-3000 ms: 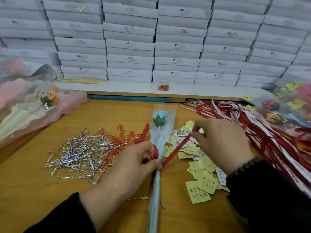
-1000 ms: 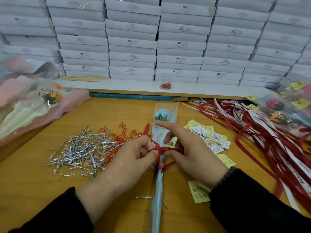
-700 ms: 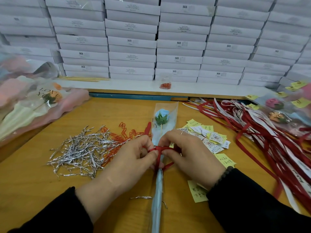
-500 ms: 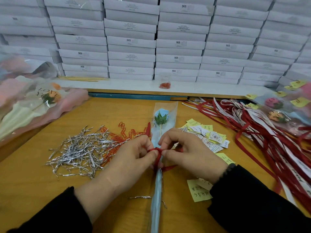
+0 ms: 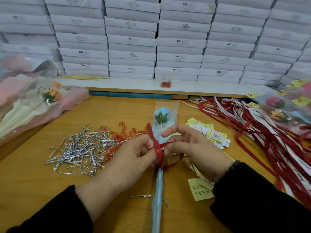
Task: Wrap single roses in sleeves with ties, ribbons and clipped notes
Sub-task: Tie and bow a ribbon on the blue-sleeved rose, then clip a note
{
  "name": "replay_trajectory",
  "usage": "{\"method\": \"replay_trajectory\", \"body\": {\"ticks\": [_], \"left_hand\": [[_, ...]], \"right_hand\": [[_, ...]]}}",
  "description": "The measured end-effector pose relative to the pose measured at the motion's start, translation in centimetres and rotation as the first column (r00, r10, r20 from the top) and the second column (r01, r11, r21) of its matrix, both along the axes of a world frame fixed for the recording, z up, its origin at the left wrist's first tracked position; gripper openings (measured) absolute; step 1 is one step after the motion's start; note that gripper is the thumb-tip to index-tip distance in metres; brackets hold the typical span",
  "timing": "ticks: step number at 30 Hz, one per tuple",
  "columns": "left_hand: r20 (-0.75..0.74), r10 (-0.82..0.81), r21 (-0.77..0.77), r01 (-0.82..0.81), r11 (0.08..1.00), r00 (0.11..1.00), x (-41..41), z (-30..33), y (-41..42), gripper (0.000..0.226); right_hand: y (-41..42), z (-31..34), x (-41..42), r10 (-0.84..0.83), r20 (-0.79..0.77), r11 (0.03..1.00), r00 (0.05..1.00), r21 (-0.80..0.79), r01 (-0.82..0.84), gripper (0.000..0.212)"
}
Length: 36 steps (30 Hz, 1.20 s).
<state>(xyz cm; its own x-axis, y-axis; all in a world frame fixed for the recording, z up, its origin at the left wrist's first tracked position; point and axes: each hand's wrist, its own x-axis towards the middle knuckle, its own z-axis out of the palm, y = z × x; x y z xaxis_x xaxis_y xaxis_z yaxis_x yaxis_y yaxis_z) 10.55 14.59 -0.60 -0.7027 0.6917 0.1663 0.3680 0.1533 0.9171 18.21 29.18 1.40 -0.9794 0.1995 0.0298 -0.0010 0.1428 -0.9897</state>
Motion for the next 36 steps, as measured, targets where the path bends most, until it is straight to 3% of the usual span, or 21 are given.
{"method": "replay_trajectory", "body": {"ticks": [2, 4, 10, 13, 16, 19, 22, 24, 30, 36], "left_hand": [[0.015, -0.003, 0.005, 0.003, 1.0, 1.0, 0.0, 0.0, 0.0, 0.012], [0.015, 0.0, 0.007, 0.0, 1.0, 1.0, 0.1, 0.1, 0.0, 0.012], [-0.026, 0.012, -0.017, -0.012, 1.0, 1.0, 0.2, 0.3, -0.1, 0.01], [-0.044, 0.024, -0.036, -0.025, 0.999, 0.999, 0.1, 0.3, -0.1, 0.011], [-0.055, 0.026, -0.042, -0.029, 0.999, 0.998, 0.1, 0.2, -0.1, 0.017], [-0.037, 0.024, -0.03, -0.025, 0.999, 0.999, 0.1, 0.2, -0.1, 0.02], [-0.012, 0.026, -0.013, -0.026, 1.0, 1.0, 0.2, 0.3, -0.1, 0.017], [-0.017, 0.03, -0.012, -0.03, 0.999, 0.999, 0.1, 0.2, -0.1, 0.017], [-0.018, 0.032, -0.013, -0.033, 0.999, 0.999, 0.1, 0.1, 0.0, 0.02], [-0.008, 0.031, -0.019, -0.031, 0.999, 0.999, 0.0, 0.0, 0.0, 0.02]], "right_hand": [[0.1, 0.0, 0.0, 0.039, 0.021, 0.996, 0.999, -0.087, -0.037, 0.024], [0.1, 0.1, 0.1, 0.06, 0.022, 0.995, 0.998, -0.076, -0.058, 0.027], [-0.6, 0.2, 0.3, 0.06, -0.083, 0.912, 0.995, 0.409, -0.021, 0.057], [-1.0, -0.1, 0.0, -0.008, -0.133, 0.778, 0.991, 0.622, 0.089, 0.04], [-1.0, -0.1, -0.3, -0.051, -0.139, 0.708, 0.989, 0.694, 0.134, 0.012], [-0.8, 0.5, -0.1, -0.091, -0.001, 0.805, 0.996, 0.589, 0.074, 0.008], [-0.5, 1.4, 0.4, -0.053, 0.213, 0.957, 0.976, 0.291, -0.012, 0.01], [-0.2, 1.6, 0.5, -0.047, 0.264, 0.968, 0.963, 0.248, -0.021, 0.012], [0.7, 2.5, 0.8, -0.004, 0.348, 0.922, 0.937, 0.365, -0.131, 0.012], [1.3, 2.7, 1.3, 0.084, 0.383, 0.961, 0.92, 0.213, -0.177, 0.017]]}}
